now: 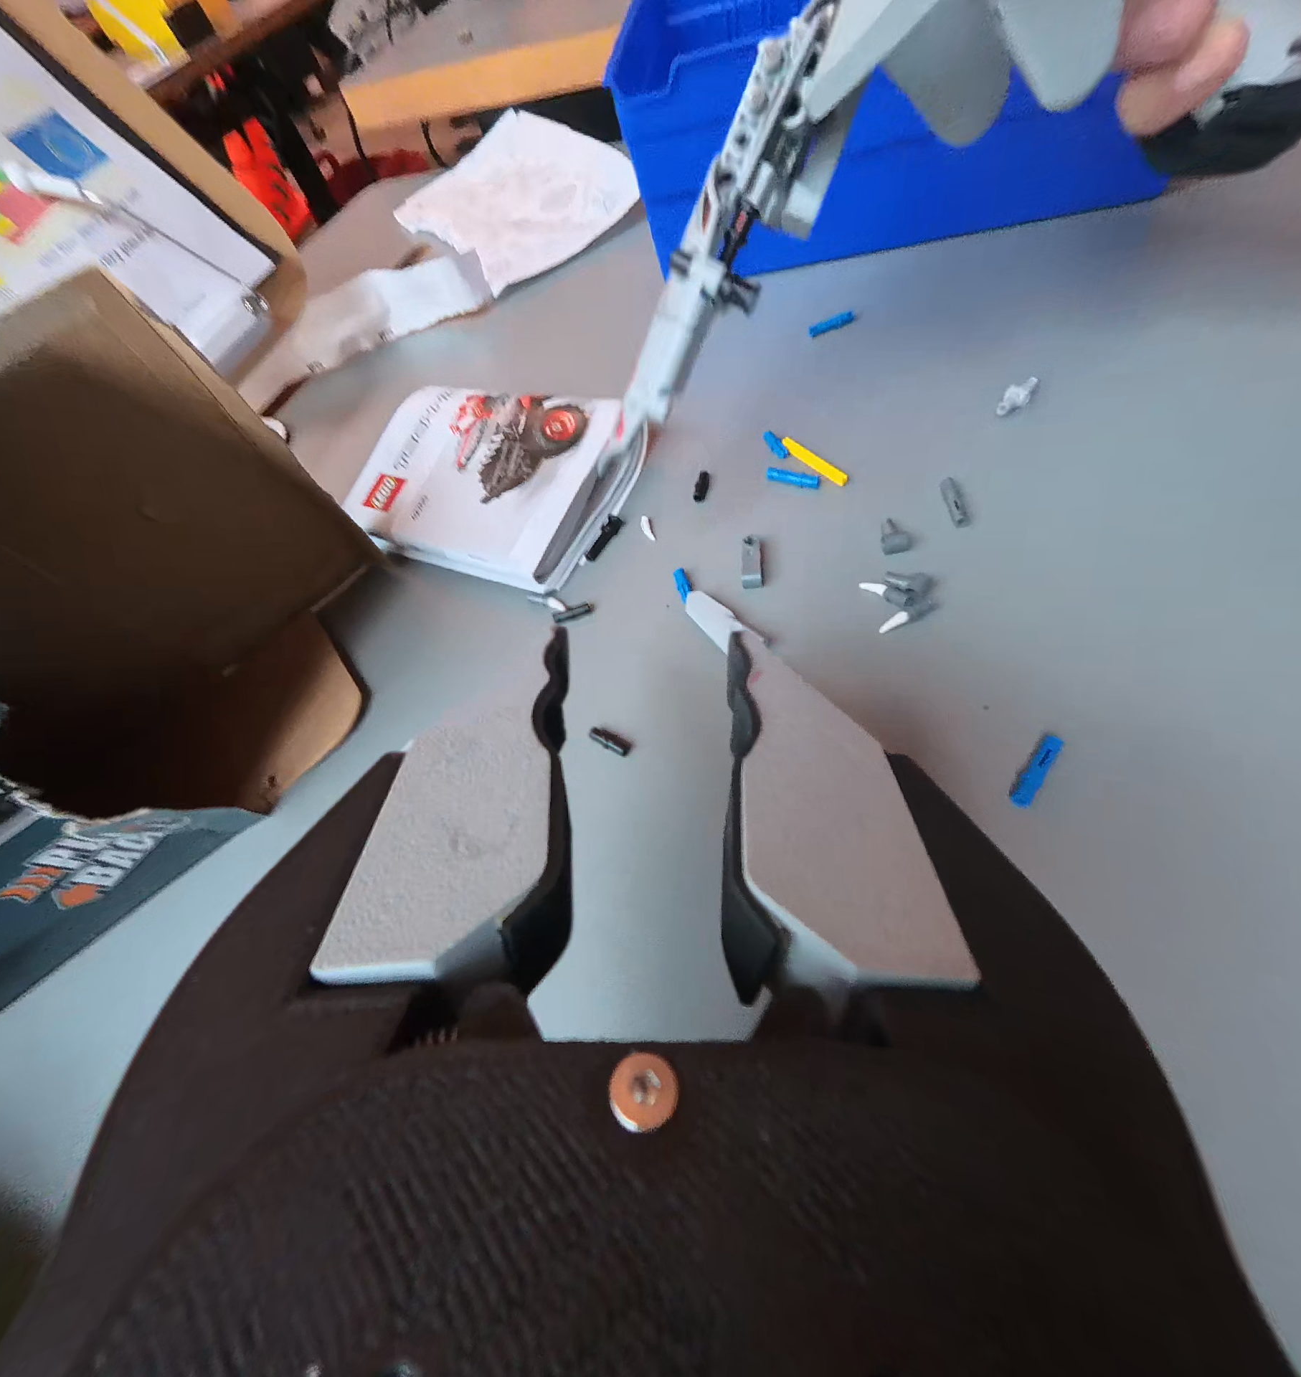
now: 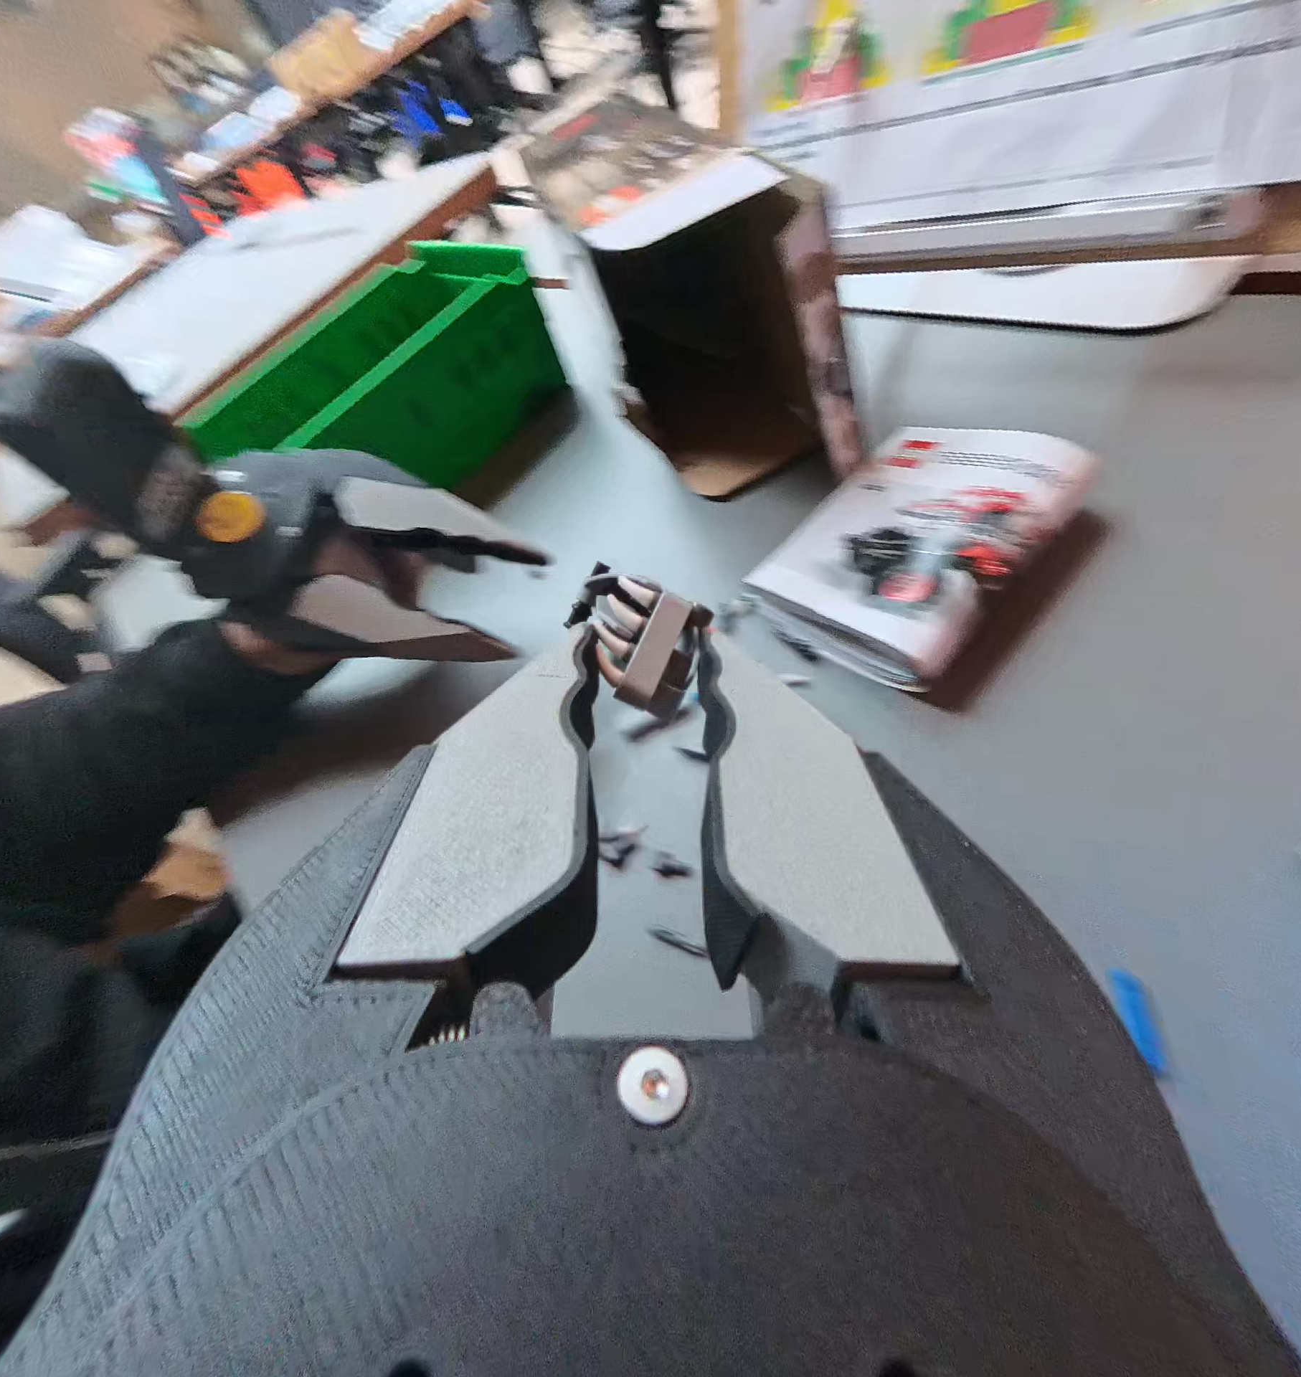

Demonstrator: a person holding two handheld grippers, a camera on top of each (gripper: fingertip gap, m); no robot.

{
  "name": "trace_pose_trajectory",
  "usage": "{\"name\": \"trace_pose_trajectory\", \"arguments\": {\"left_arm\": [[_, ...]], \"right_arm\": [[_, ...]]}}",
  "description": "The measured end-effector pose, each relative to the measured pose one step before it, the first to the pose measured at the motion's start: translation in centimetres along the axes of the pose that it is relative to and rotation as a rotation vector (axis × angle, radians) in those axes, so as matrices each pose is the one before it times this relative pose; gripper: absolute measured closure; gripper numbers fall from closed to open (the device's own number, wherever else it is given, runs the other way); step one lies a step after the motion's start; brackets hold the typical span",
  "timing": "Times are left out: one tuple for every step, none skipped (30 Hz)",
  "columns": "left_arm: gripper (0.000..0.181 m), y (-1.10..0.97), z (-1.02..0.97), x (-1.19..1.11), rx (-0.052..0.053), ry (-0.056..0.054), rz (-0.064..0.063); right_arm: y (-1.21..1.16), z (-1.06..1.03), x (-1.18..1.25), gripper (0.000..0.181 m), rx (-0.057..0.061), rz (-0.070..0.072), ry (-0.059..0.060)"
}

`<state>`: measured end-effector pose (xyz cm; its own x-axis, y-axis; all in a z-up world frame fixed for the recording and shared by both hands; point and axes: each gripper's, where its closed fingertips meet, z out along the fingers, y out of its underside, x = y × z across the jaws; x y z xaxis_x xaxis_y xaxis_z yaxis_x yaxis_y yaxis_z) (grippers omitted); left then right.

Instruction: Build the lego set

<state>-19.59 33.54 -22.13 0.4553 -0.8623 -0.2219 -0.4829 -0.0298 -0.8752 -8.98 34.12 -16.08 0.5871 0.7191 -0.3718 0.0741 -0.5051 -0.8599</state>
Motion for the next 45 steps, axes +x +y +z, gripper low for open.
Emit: {"name": "trace_pose_trajectory", "arguments": {"left_arm": [[0.139, -0.457, -0.218, -0.097, 0.0235, -0.0145, 0.0172], [0.136, -0.515, -0.205, -0.012, 0.0271, -0.0082, 0.0172], [0.136, -0.477, -0.199, 0.188, 0.0245, 0.0059, 0.0163], [0.137, -0.42, -0.201, 0.186, 0.0213, 0.0061, 0.0132], [0.14, -0.478, -0.236, 0.202, 0.0259, 0.0065, 0.0163], [0.145, -0.529, -0.277, 0.266, 0.0292, 0.0102, 0.0211], [0.152, -0.519, -0.276, 0.345, 0.0284, 0.0145, 0.0207], [0.162, -0.398, -0.222, 0.411, 0.0209, 0.0199, 0.0194], [0.169, -0.126, -0.132, 0.34, 0.0037, 0.0162, 0.0174], [0.169, 0.043, -0.02, -0.065, -0.0063, -0.0091, 0.0126], [0.169, 0.06, 0.03, 0.073, -0.007, -0.0004, 0.0129], [0.169, 0.0, 0.007, 0.027, -0.0059, -0.0087, 0.0191], [0.17, -0.117, -0.023, 0.08, 0.0002, -0.0133, 0.0311], [0.17, -0.23, -0.065, 0.145, 0.0071, -0.0122, 0.0408], [0.17, -0.239, -0.046, 0.106, 0.0089, -0.0141, 0.0361], [0.168, -0.14, 0.041, 0.178, 0.0013, -0.005, 0.0222], [0.167, 0.054, 0.127, 0.216, -0.0096, 0.0023, 0.0144], [0.167, 0.247, 0.183, 0.145, -0.019, 0.0004, 0.0107], [0.167, 0.416, 0.206, 0.083, -0.0261, -0.0005, 0.0063], [0.167, 0.473, 0.19, -0.001, -0.0325, -0.0014, 0.0001], [0.167, 0.369, 0.113, -0.111, -0.0294, -0.0086, 0.0037], [0.167, 0.187, 0.011, -0.312, -0.0126, -0.0246, 0.0122], [0.167, 0.275, -0.002, -0.422, -0.0176, -0.0297, 0.0092], [0.167, 0.5, 0.062, -0.486, -0.0331, -0.0278, -0.0003], [0.167, 0.446, 0.086, -0.442, -0.0264, -0.0229, -0.0065], [0.167, 0.233, 0.024, -0.367, -0.0135, -0.0199, -0.0048], [0.167, 0.066, -0.005, -0.258, -0.0051, -0.0162, 0.0027], [0.167, 0.054, -0.003, -0.202, -0.0071, -0.0169, 0.0059], [0.167, -0.047, 0.005, -0.101, -0.0032, -0.0152, 0.013], [0.167, -0.137, -0.005, 0.025, 0.0024, -0.0105, 0.0161], [0.167, -0.241, -0.013, 0.207, 0.0076, -0.0002, 0.0176], [0.167, -0.211, -0.008, 0.193, 0.0062, -0.0028, 0.0151], [0.168, -0.155, 0.016, 0.19, 0.0028, -0.0012, 0.0133], [0.168, -0.135, 0.024, 0.2, 0.0041, 0.0013, 0.0129], [0.168, -0.066, 0.022, 0.134, 0.0016, -0.0011, 0.0112], [0.168, 0.031, 0.042, 0.07, -0.0038, -0.0043, 0.009], [0.168, 0.062, 0.032, 0.052, -0.0054, -0.0034, 0.0077], [0.167, 0.045, 0.012, -0.027, -0.0039, -0.0062, 0.0065], [0.168, -0.052, 0.003, -0.004, 0.0017, -0.0039, 0.003], [0.168, -0.049, -0.009, -0.041, 0.0006, -0.0043, 0.0012], [0.168, 0.046, -0.006, -0.081, -0.0048, -0.0062, 0.0022], [0.167, 0.133, 0.043, 0.049, -0.0087, 0.0019, 0.0015], [0.168, 0.118, 0.086, 0.1, -0.0067, 0.0046, -0.0039], [0.168, 0.017, 0.023, -0.058, -0.0021, -0.0054, 0.0009], [0.168, 0.038, -0.012, -0.085, -0.0039, -0.0075, 0.0083]], "right_arm": [[0.107, 0.552, -1.476, 0.158, 0.0009, 0.0278, -0.084], [0.251, 0.629, -1.099, 0.158, -0.0059, 0.0284, -0.0647], [0.238, 0.645, -0.875, 0.158, -0.0024, 0.0138, -0.0534], [0.304, 0.584, -0.591, 0.158, -0.0064, 0.0047, -0.0385], [0.371, 0.475, -0.073, 0.158, -0.0123, -0.0014, -0.0078], [0.346, 0.364, 0.02, 0.158, -0.012, -0.0151, -0.0014], [0.259, 0.263, -0.187, 0.158, -0.0072, -0.0182, -0.0146], [0.126, 0.171, -0.243, 0.158, 0.0028, -0.0074, -0.0185], [-0.017, 0.06, -0.157, 0.158, 0.0111, -0.0019, -0.0147], [0.071, 0.002, -0.01, 0.158, 0.0026, -0.0078, -0.0082], [0.136, -0.025, 0.043, 0.157, -0.0018, -0.009, -0.006], [0.053, -0.045, -0.014, 0.157, 0.0031, -0.0047, -0.0099], [-0.021, -0.068, -0.071, 0.158, 0.0079, -0.0056, -0.0141], [-0.039, -0.101, -0.117, 0.158, 0.0079, -0.0026, -0.0189], [-0.01, -0.066, -0.183, 0.158, 0.0064, 0.0044, -0.0247], [0.001, -0.009, -0.267, 0.158, 0.0064, 0.0099, -0.0316], [0.037, 0.051, -0.148, 0.158, 0.0052, 0.0109, -0.0226], [0.137, 0.065, 0.21, 0.158, -0.0008, 0.0042, 0.0012], [0.231, 0.081, 0.303, 0.157, -0.0082, -0.0039, 0.0084], [0.304, 0.126, 0.394, 0.157, -0.0127, -0.0039, 0.0137], [0.153, 0.053, 0.592, 0.158, -0.0045, 0.0071, 0.026], [0.05, -0.131, 0.831, 0.157, -0.0025, 0.0082, 0.0452], [-0.081, -0.29, 0.923, 0.158, 0.0017, -0.0057, 0.0626], [-0.05, -0.378, 1.027, 0.154, 0.0038, -0.0141, 0.0882], [0.139, -0.257, 0.549, 0.15, -0.0062, -0.0107, 0.0743], [0.297, -0.048, -0.27, 0.15, -0.0129, -0.0053, 0.033], [0.32, 0.164, -0.806, 0.148, -0.0062, -0.0028, 0.0054], [0.27, 0.398, -1.223, 0.144, 0.0023, -0.0073, -0.0203], [0.273, 0.615, -1.512, 0.146, 0.0048, -0.0022, -0.0489], [0.352, 0.75, -1.181, 0.15, -0.0047, 0.0152, -0.0466], [0.28, 0.779, -0.628, 0.154, -0.0056, 0.0238, -0.0303], [0.154, 0.759, -0.401, 0.155, 0.0012, 0.0149, -0.0293], [0.117, 0.649, -0.019, 0.157, 0.0007, 0.0133, -0.0129], [-0.085, 0.448, 0.311, 0.157, 0.0108, 0.0134, 0.0068], [-0.448, 0.244, -0.042, 0.16, 0.0351, 0.0054, -0.0127], [-0.574, 0.064, -0.19, 0.166, 0.0413, 0.0105, -0.0233], [-0.443, -0.035, 0.213, 0.169, 0.0327, 0.0171, 0.0004], [-0.325, -0.042, 0.256, 0.173, 0.0256, 0.0132, 0.0019], [-0.203, -0.054, 0.105, 0.177, 0.0168, 0.013, -0.0061], [-0.079, -0.017, 0.078, 0.178, 0.0089, 0.0073, -0.0061], [0.064, 0.091, 0.022, 0.178, -0.0007, -0.0019, -0.0051], [0.136, 0.081, 0.113, 0.178, -0.0084, -0.0059, 0.0064], [0.032, 0.052, 0.089, 0.178, -0.0029, -0.0132, 0.0089], [-0.053, 0.065, 0.004, 0.178, 0.0025, -0.0116, 0.0025], [0.016, 0.093, 0.008, 0.178, -0.001, -0.0034, -0.0019]]}}
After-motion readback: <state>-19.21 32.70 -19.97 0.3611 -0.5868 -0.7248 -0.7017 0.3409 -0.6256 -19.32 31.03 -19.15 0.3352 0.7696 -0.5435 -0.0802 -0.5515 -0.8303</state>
